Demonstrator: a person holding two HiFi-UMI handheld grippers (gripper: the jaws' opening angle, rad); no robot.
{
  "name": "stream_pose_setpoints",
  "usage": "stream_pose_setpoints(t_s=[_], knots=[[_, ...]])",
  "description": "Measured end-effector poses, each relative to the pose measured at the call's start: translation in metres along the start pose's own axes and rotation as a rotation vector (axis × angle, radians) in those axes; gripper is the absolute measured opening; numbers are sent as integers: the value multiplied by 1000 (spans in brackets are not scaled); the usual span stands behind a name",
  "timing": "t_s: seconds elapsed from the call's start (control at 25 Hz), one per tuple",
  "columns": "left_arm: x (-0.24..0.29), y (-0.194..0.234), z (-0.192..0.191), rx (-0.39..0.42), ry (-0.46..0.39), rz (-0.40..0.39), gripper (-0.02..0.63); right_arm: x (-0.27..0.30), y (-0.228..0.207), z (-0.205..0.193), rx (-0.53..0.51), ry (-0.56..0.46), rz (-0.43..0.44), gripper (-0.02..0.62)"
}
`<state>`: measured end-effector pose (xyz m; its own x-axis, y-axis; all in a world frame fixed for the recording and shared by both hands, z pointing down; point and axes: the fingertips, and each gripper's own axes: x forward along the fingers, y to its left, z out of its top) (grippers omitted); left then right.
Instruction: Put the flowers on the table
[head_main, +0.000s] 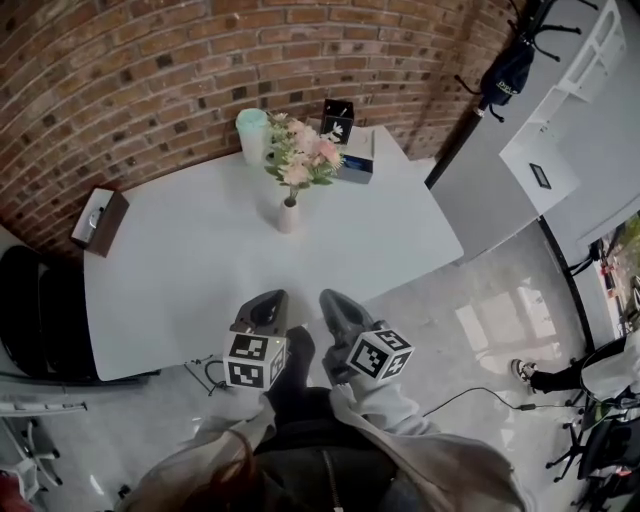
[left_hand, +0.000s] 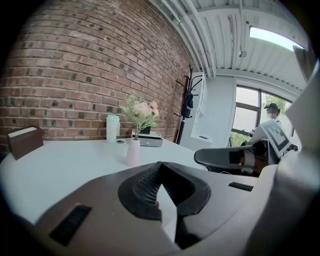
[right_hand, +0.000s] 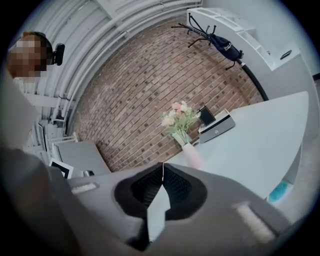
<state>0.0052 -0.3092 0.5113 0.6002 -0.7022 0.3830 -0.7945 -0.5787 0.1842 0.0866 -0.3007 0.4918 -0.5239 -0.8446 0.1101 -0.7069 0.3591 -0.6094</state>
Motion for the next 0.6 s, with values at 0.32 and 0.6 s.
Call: stream_pose_setpoints(t_s=[0.32, 0.6], knots=[[-25, -31, -6, 47, -12, -55, 5, -26, 7, -13, -73, 11, -81, 0], [-29, -45, -13, 70, 0, -78, 5, -35, 14, -15, -114, 24, -90, 0]])
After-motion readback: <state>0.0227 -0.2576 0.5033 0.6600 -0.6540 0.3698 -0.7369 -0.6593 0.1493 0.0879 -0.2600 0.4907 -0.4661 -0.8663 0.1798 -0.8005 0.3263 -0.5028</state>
